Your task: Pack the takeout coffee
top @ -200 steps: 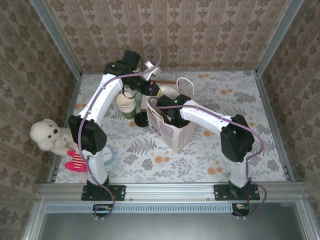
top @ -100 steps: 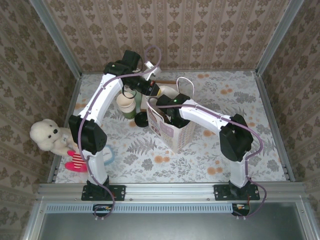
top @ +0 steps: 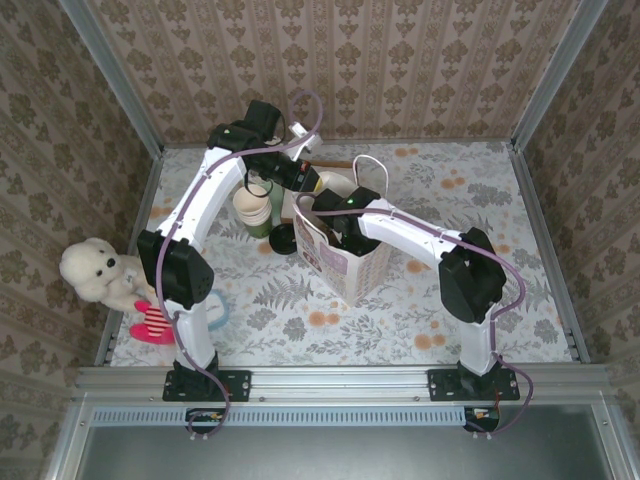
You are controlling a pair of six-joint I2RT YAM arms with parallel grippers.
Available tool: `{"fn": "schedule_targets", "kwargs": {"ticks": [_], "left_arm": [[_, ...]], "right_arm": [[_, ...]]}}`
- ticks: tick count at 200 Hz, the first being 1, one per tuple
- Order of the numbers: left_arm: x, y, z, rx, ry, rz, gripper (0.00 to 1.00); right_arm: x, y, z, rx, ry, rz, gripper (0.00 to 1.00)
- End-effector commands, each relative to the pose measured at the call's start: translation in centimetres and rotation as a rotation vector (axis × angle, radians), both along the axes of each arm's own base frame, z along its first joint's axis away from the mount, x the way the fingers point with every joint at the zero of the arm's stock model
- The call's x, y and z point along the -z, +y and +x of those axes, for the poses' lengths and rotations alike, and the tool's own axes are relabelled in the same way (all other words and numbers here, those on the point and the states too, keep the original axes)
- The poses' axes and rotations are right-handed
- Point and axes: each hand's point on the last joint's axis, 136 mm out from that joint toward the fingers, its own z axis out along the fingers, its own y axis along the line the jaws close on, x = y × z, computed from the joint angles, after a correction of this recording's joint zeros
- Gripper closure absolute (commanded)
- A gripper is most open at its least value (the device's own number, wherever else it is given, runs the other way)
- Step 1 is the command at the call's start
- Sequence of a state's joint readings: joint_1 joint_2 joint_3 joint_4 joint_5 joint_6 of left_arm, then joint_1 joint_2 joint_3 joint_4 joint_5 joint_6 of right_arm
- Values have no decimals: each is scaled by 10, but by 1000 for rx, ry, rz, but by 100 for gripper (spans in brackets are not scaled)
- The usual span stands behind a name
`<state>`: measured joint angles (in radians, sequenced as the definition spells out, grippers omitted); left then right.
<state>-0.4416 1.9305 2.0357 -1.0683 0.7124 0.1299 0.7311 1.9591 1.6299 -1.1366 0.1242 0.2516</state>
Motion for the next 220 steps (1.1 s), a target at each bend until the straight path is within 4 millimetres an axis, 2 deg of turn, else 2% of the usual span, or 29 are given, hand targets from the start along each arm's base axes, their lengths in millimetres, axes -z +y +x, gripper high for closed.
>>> {"fn": "schedule_targets", "kwargs": {"ticks": [1, 24, 84, 136, 220], "left_arm": [[-8, -3, -6, 19, 4, -39, 100], [-8, -4, -5, 20, 3, -41, 100], [-10, -4, -5, 19, 0, -45, 100], [-8, -4, -6, 20, 5, -42, 100], [-11, -4, -6, 20, -2, -47, 100]], "right_arm": [[81, -13, -10, 58, 121, -89, 38], [85, -20, -13, 73, 121, -118, 38], [85, -18, -10, 73, 107, -105, 38], [96, -21, -12, 76, 126, -114, 38], [52, -4, 4, 64, 50, -30, 34]]}}
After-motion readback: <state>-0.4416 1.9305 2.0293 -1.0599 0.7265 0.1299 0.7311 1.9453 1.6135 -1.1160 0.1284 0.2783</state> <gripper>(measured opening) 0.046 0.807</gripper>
